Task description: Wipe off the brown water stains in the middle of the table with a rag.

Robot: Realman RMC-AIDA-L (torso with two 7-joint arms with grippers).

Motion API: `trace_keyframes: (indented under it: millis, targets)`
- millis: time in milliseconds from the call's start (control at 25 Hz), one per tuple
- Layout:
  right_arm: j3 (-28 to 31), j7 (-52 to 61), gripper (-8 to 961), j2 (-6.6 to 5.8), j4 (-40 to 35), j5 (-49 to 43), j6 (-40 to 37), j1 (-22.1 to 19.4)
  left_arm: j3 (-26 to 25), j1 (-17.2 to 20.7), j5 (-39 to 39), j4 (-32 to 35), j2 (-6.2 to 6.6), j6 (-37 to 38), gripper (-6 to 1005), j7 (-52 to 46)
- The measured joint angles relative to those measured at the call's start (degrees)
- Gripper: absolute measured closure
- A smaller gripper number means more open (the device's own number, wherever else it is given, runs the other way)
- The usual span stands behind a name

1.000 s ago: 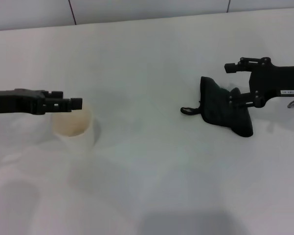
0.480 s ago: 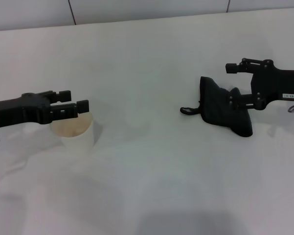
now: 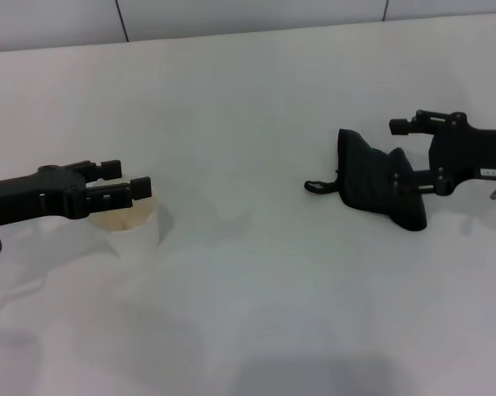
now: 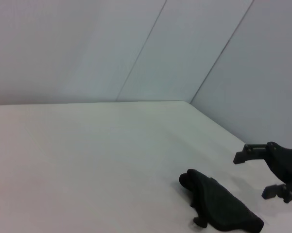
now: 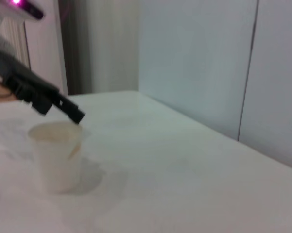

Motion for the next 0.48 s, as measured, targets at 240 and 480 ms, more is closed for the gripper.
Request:
trace_keyframes:
  millis: [240,480]
  targets:
    - [0.00,-2.70,98,0.02,-0.20,-0.32,1.91,-1.24,0.00,0.45,-0.09,0.01,0.18,-0.04,125,-0.03]
    - [-0.01,-3.76,98,-0.02,-0.28,-0.16,0.88,-1.42,0.00,0.46,-0.10,-0.24,0.21,-0.05,125,-0.19]
